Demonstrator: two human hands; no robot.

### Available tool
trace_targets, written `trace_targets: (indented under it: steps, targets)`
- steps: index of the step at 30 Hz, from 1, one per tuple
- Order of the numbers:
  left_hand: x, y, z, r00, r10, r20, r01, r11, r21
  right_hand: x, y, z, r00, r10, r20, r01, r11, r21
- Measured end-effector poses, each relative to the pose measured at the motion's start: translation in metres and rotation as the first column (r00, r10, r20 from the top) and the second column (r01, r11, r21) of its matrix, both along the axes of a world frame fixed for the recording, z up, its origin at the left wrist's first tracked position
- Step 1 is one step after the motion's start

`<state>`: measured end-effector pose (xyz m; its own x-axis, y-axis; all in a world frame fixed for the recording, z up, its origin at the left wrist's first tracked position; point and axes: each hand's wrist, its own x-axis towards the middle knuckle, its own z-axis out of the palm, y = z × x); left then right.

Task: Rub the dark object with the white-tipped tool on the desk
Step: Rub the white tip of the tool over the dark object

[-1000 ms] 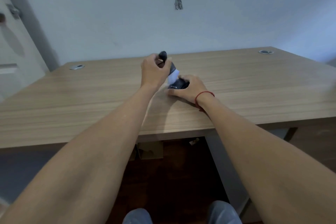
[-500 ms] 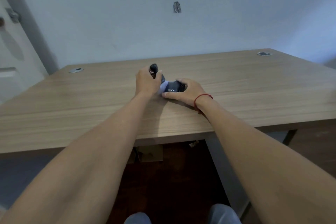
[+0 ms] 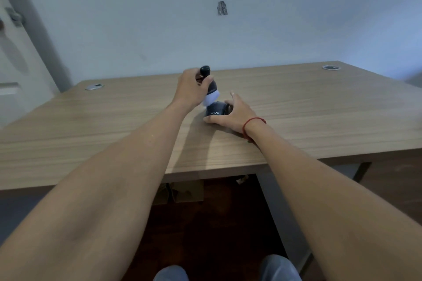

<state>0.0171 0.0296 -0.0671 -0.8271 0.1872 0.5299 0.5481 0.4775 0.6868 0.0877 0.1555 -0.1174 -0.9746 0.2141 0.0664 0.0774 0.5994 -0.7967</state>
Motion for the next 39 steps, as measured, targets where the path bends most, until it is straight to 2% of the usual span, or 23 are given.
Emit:
trace_targets:
  steps: [2,6,8,11,12,17,18,21,25,29,31,36,39]
  targets:
    - [0.000,0.005,0.001,1.000,-0.020,0.002,0.020,0.999,-0.036,0.000,0.000,0.000,1.000,0.000,-0.001,0.000,1.000,0.001]
    - [-0.006,-0.005,-0.020,0.994,0.108,0.021,-0.102,0.978,-0.182,0.002,-0.001,-0.003,1.000,-0.009,-0.001,0.009,1.000,0.000]
    - [-0.007,-0.007,-0.021,0.995,0.102,0.021,-0.098,0.987,-0.124,0.000,0.001,-0.002,1.000,-0.015,0.000,0.015,1.000,-0.005]
    - [-0.001,-0.003,-0.013,0.996,0.047,0.079,-0.061,0.982,0.177,-0.005,0.004,-0.001,1.000,-0.023,0.005,0.023,1.000,0.006]
    - [0.000,-0.003,-0.014,0.995,0.042,0.086,-0.059,0.976,0.210,-0.006,0.004,-0.002,1.000,-0.023,0.004,0.023,1.000,0.014]
    - [-0.003,-0.010,-0.030,0.987,0.154,0.049,-0.151,0.987,-0.060,-0.006,0.003,-0.007,0.999,0.000,-0.036,0.001,0.999,0.041]
    - [-0.002,-0.010,-0.029,0.987,0.153,0.042,-0.151,0.988,-0.038,-0.006,0.004,-0.007,0.999,0.007,-0.041,-0.005,0.999,0.047]
    - [0.001,-0.007,-0.026,0.984,0.136,0.118,-0.161,0.956,0.244,-0.010,0.005,-0.007,0.999,0.044,-0.031,-0.041,0.996,0.084]
    - [0.002,-0.009,-0.045,0.944,0.261,0.200,-0.303,0.928,0.219,-0.019,0.005,-0.010,0.997,0.058,-0.042,-0.054,0.995,0.089]
    - [0.002,-0.011,-0.046,0.941,0.133,0.312,-0.252,0.889,0.381,-0.026,0.009,-0.011,0.998,0.039,-0.054,-0.030,0.986,0.166]
    - [0.001,-0.014,-0.045,0.928,0.124,0.352,-0.272,0.871,0.409,-0.030,0.008,-0.012,0.997,0.036,-0.064,-0.024,0.985,0.168]
    - [0.007,-0.012,-0.044,0.941,0.261,0.217,-0.316,0.907,0.280,-0.030,0.007,-0.016,0.996,0.046,-0.075,-0.036,0.992,0.124]
    - [0.007,-0.012,-0.042,0.941,0.221,0.256,-0.304,0.885,0.353,-0.028,0.009,-0.016,0.996,0.044,-0.073,-0.036,0.994,0.104]
